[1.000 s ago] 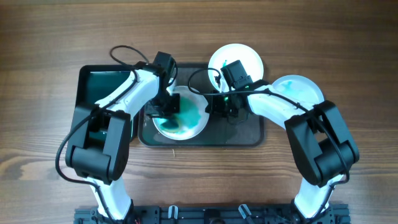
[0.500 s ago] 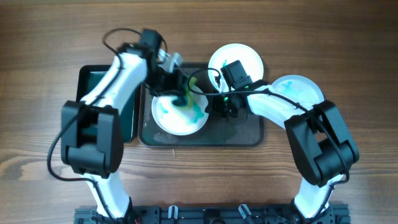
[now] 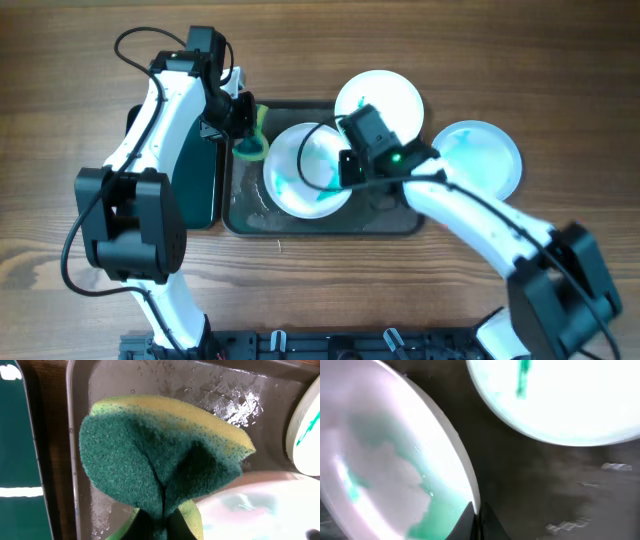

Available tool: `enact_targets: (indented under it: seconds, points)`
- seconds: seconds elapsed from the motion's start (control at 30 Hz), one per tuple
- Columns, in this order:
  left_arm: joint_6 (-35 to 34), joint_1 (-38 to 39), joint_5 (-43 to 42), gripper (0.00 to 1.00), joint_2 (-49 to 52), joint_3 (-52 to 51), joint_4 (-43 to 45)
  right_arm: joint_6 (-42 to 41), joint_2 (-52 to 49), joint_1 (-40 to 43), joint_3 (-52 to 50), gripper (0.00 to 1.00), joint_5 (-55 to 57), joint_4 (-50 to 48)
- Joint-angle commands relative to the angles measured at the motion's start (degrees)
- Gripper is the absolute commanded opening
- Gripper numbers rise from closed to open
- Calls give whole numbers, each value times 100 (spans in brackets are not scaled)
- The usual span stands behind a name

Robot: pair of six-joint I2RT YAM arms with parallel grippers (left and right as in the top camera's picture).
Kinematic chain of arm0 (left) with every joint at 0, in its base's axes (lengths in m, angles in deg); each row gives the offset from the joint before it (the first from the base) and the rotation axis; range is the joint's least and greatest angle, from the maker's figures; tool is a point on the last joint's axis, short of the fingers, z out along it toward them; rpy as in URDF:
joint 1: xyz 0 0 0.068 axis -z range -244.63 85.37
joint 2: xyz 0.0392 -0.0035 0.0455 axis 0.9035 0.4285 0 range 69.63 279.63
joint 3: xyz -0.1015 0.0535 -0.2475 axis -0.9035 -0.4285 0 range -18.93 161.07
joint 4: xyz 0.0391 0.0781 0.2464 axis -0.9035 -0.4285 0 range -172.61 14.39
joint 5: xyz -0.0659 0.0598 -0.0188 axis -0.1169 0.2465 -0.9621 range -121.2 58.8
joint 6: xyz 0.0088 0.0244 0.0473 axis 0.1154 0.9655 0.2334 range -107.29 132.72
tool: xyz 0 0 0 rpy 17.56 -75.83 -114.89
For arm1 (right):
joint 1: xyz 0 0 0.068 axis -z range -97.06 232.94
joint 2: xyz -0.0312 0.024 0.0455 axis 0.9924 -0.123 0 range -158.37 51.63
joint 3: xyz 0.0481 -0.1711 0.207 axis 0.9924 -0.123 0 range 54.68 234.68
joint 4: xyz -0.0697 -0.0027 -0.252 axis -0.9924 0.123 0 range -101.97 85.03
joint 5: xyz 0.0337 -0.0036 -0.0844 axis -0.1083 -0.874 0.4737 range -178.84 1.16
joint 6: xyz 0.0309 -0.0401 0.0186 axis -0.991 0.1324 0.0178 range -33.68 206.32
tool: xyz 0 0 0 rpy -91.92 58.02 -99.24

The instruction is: Clean dirty plates on tray and stack at the side

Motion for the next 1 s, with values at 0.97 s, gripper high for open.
enact_targets:
  seconds: [0.97]
  points:
    - [-61, -4, 79, 4, -127, 63, 24, 5355, 1443, -2433, 42, 4, 7385, -2391]
